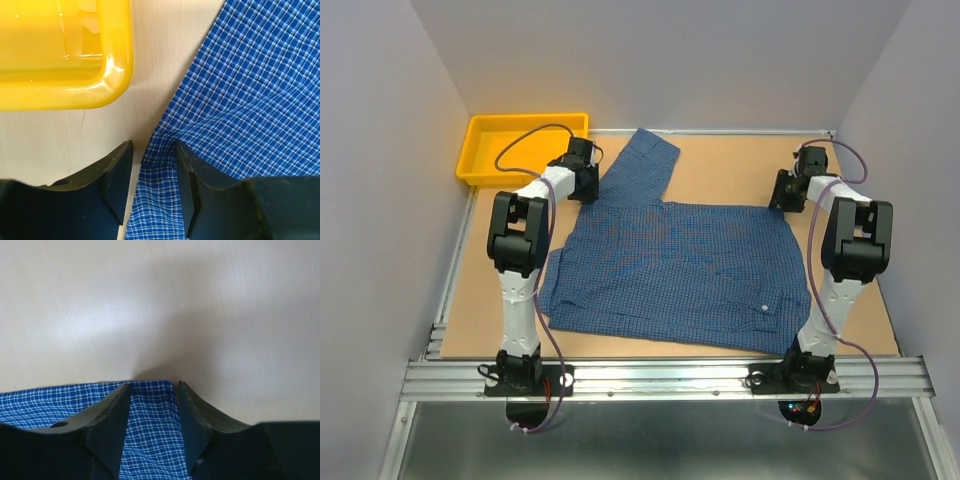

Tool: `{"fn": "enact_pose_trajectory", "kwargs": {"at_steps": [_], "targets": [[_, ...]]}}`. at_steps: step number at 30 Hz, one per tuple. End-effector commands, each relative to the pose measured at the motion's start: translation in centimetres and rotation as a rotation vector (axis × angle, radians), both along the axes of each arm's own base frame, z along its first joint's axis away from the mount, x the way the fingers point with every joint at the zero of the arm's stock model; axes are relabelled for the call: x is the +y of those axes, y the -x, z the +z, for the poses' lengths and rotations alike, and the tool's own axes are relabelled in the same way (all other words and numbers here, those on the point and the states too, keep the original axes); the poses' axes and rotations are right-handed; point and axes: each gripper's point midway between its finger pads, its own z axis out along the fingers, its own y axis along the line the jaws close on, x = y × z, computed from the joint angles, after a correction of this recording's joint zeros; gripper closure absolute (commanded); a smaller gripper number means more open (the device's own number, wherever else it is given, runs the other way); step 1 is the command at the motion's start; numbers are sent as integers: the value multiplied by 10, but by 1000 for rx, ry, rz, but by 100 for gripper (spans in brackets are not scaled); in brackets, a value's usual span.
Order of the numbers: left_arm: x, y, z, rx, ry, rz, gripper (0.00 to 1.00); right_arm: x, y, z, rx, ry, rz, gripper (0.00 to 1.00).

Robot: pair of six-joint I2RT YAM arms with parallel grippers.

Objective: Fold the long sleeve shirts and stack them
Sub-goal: Fold the shirt

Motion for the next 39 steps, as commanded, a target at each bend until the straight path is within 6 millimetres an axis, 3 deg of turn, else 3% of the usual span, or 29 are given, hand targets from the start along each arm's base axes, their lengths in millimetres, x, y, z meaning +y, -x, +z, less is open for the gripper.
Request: {"fn": "enact_pose_trajectory", "kwargs": {"at_steps": [1,5,6,9,10,12,13,15,17,25,39], "targets": [[-4,-8,4,-13,13,-17,51,20,-1,-13,22,-40,77,53],[-4,-8,3,-14,14,-10,53,20,1,-15,27,-37,84,64],[-5,-9,3,-18,17,-11,59,20,2,-15,28,-34,87,67],[-3,-9,2,-18,10,-8,66,17,0,-15,27,-18,80,84],[-3,-10,3,-21,9,-9,67,15,-1,-12,20,-11,78,94],[-3,-10,5,-24,8,-9,73,13,-5,-7,8,0,69,99],[-3,-10,7,-28,5,-14,75,12,-8,-3,-3,5,65,99],[-4,-12,15,-43,10,-23,92,10,-13,10,-33,12,57,99],[-4,-13,23,-60,11,-26,100,9,-17,21,-58,18,56,100],[4,-12,61,-135,-17,-22,100,3,-22,69,-155,43,8,99],[24,34,92,-144,-34,64,100,14,28,90,-170,-24,-74,99]]}}
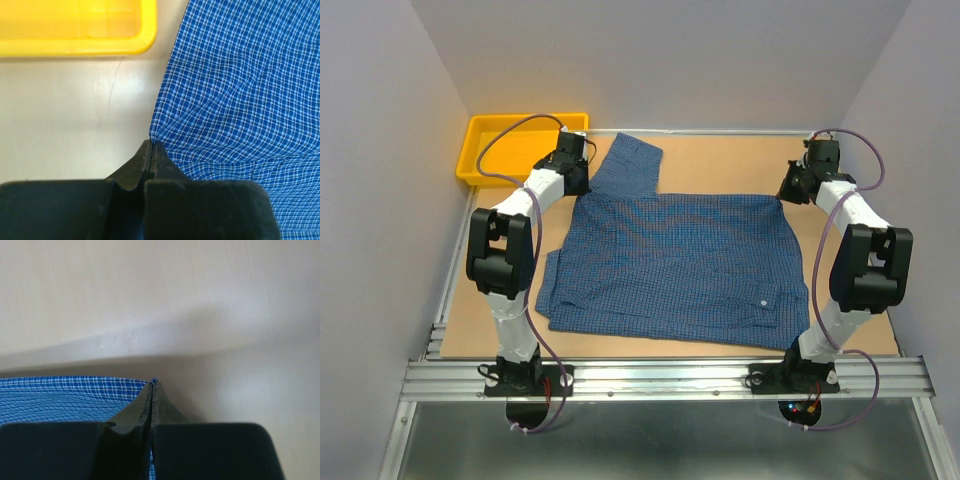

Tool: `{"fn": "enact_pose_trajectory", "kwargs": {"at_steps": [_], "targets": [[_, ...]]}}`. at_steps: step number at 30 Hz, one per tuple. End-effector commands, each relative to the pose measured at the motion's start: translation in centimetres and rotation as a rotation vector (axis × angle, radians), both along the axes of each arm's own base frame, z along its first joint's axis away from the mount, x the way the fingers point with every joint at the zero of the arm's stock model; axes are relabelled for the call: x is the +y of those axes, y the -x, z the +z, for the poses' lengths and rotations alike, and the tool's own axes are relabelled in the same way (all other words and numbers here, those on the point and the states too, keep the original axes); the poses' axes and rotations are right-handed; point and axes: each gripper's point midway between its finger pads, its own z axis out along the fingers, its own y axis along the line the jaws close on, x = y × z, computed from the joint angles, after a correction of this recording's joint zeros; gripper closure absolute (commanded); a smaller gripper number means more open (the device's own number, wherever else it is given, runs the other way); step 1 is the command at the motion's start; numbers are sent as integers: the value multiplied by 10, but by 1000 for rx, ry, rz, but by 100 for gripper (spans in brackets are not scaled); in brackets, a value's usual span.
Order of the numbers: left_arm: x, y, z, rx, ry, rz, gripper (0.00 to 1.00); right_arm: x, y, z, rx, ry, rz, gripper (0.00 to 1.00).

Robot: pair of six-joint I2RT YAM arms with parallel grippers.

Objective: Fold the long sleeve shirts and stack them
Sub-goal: Fold the shirt

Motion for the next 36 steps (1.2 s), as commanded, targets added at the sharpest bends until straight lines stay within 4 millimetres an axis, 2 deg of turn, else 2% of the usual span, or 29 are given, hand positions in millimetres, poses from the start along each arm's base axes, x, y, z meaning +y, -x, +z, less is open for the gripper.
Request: {"fn": "enact_pose_trajectory", "kwargs": {"at_steps": [1,7,8,13,14,18,22,23,31,36], "targets": [[14,15,34,-59,-21,51,100,0,15,11,-21,-8,-57,99],[19,36,59,-108,-1,69,100,1,37,21,-40,-35,-116,99],[20,42,54,-94,-1,70,100,0,39,22,-42,-37,-125,100],[19,67,62,-102,26,69,100,-4,53,34,-72,-26,-171,100],[19,75,55,-81,24,68,100,-8,57,38,-83,-10,-192,100],[19,97,49,-59,31,63,100,-12,67,48,-107,14,-208,100],[21,117,52,-56,50,73,100,-12,84,46,-91,13,-226,99],[21,122,47,-41,50,72,100,-12,87,45,-88,13,-230,99],[20,155,34,14,87,72,100,-1,133,19,-17,-52,-281,99],[21,168,40,15,103,79,100,3,147,30,-39,-69,-284,99]]}}
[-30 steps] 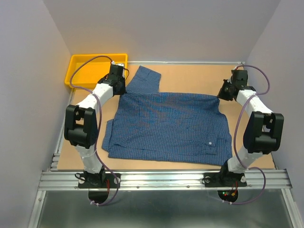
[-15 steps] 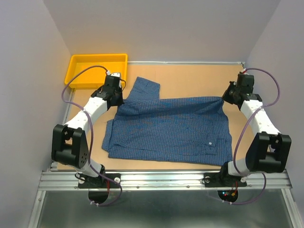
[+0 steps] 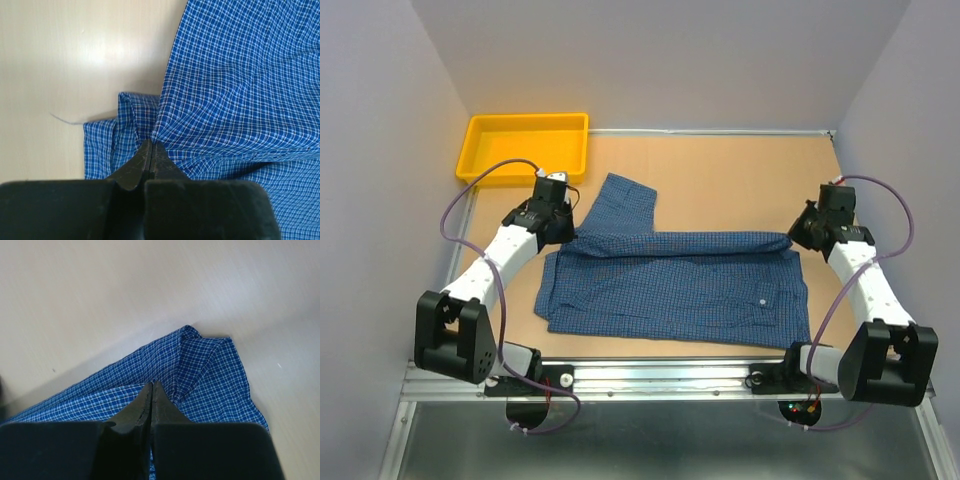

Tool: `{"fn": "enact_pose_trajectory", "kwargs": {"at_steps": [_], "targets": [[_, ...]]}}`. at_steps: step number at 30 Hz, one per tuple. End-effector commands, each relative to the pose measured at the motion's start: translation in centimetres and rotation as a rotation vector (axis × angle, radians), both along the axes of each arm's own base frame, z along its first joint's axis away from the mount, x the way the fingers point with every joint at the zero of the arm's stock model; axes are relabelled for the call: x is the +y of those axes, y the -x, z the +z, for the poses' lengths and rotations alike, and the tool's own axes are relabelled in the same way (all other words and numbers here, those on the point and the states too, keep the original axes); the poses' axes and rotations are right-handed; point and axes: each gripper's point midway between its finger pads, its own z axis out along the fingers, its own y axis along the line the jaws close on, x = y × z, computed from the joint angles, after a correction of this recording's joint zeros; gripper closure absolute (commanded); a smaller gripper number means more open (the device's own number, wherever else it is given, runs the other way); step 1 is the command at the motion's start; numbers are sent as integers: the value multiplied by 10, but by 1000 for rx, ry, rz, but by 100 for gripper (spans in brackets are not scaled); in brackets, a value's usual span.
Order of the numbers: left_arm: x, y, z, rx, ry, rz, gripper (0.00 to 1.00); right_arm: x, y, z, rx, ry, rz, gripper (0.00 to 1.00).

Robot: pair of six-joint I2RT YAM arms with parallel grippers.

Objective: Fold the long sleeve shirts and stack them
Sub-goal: Fold the shirt

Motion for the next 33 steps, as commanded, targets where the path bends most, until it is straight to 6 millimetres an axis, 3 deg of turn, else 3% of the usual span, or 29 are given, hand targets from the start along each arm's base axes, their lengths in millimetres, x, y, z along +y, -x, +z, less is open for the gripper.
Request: {"fn": "enact_pose_trajectory", "kwargs": {"at_steps": [1,5,9,19,23,25,26,28,31,33], "targets": [[3,14,19,-37,17,15,100,-1,12,14,-38,5,-34,99],[5,24,20,-30,25,16,100,-2,23,20,-46,15,-43,99],[-1,31,19,2,60,10,100,1,36,11,-20,-5,-60,100],[-2,62,-11,142,87,46,100,15,72,-19,77,-117,-134,98],[1,74,-22,176,88,64,98,28,87,-29,105,-192,-133,89],[-2,79,-24,194,110,61,89,32,94,-34,116,-214,-143,84],[-3,82,-26,201,116,57,84,33,95,-32,113,-222,-144,70],[-4,83,-24,200,123,57,71,32,93,-24,92,-221,-151,54],[-5,78,-2,141,143,50,38,31,90,-12,71,-209,-133,33],[-5,77,8,112,149,46,29,31,88,-6,56,-203,-121,27]]}}
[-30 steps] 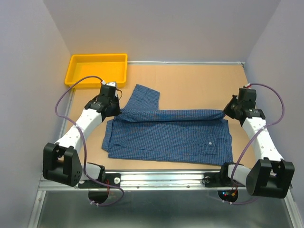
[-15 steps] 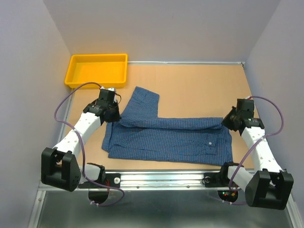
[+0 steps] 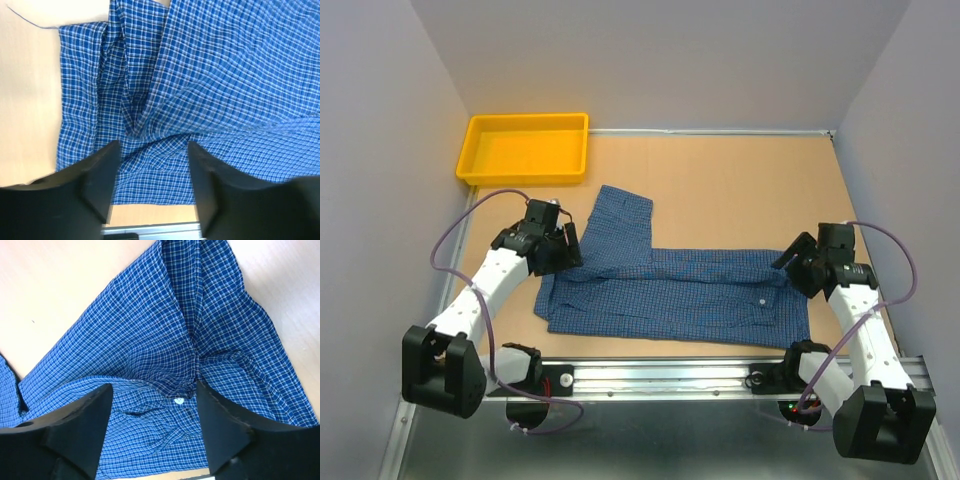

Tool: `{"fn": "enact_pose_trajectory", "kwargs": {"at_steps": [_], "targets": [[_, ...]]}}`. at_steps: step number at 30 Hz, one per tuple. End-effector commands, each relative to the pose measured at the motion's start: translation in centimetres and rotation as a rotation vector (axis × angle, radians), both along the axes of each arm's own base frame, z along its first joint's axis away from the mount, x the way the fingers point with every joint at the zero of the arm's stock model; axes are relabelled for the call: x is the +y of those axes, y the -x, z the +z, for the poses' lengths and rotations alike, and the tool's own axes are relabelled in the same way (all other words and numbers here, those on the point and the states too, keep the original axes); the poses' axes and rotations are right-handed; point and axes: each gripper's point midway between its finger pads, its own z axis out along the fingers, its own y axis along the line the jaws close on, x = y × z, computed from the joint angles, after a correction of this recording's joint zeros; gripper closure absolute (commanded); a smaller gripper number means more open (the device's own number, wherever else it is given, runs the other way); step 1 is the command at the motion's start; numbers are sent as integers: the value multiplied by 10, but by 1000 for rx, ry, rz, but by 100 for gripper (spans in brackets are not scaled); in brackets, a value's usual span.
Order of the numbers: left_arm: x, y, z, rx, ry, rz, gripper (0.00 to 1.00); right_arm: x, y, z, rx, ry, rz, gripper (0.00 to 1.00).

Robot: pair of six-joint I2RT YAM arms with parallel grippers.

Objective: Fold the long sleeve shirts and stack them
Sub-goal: Fold the shirt

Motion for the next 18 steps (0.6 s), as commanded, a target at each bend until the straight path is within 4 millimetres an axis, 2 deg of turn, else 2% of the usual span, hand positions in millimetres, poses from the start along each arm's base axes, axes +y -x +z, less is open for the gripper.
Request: {"fn": "enact_pose_trajectory", "kwargs": {"at_steps": [1,4,5,8,9,12,15,17,18], "targets": [[-3,-5,44,-127,41,-1,22,3,-8,23,-58,1,31,26],[-1,-8,57,-173,47,27,20,1,-16,36,-84,30,63,27],[4,-9,57,-185,30,55,20,-1,-20,44,-101,44,70,27],[6,-14,53,-191,32,90,20,-10,-32,57,-126,117,104,30],[3,-20,55,-211,45,89,20,-11,-41,63,-134,128,126,30],[-6,-34,58,-238,73,69,21,-1,-58,72,-157,110,228,32],[-10,-49,57,-244,70,55,21,16,-71,61,-121,23,314,33],[-12,-58,48,-221,58,47,21,31,-74,41,-69,-10,366,33],[-13,-60,44,-210,54,47,21,30,-74,33,-49,-7,359,33]]}}
